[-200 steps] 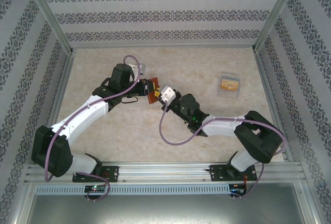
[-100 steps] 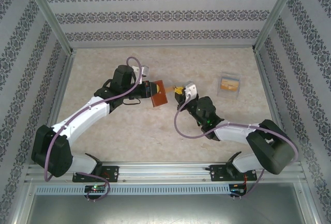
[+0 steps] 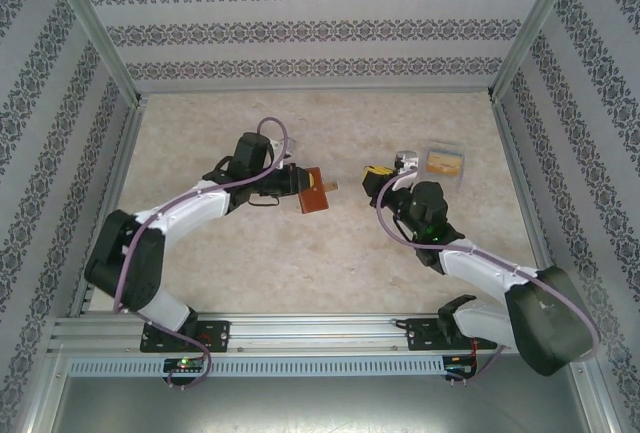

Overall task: Put the credit cards into the card holder
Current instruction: Open the card holder at the center of the table.

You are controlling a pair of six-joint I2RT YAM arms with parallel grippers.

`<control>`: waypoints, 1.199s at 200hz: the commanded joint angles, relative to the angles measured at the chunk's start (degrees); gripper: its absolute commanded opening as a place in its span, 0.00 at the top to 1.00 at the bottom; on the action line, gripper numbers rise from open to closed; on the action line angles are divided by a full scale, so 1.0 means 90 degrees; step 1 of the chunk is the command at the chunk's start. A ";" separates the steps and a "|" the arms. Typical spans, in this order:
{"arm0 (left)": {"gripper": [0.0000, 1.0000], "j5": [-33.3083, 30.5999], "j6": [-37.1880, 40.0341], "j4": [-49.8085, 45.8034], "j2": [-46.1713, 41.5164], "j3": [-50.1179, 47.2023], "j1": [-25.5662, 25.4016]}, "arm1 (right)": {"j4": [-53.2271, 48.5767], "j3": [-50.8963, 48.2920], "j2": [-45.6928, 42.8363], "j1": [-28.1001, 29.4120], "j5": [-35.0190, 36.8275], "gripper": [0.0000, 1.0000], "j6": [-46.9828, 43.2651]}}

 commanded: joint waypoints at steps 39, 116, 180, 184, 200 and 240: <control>1.00 0.0566 -0.0780 0.1829 0.0666 -0.0311 0.0059 | -0.2992 0.0963 0.0150 -0.0149 -0.1468 0.40 -0.0003; 1.00 0.1189 -0.0352 0.1139 0.1077 0.0320 0.0058 | -0.4272 0.2393 0.1991 -0.0381 -0.3089 0.45 0.0423; 1.00 0.1571 -0.0128 0.1166 0.1039 0.0334 0.0012 | -0.4471 0.2798 0.2622 -0.0374 -0.3043 0.67 0.0322; 1.00 0.1587 -0.0106 0.1123 0.1020 0.0353 0.0013 | -0.4471 0.2784 0.2647 -0.0374 -0.3015 0.68 0.0334; 1.00 0.1527 -0.0041 0.1019 0.0910 0.0353 0.0010 | -0.4388 0.2748 0.2726 -0.0374 -0.3086 0.69 0.0391; 1.00 0.1274 -0.0073 0.1068 0.0889 0.0257 0.0012 | -0.4256 0.2711 0.2555 -0.0365 -0.3089 0.93 0.0448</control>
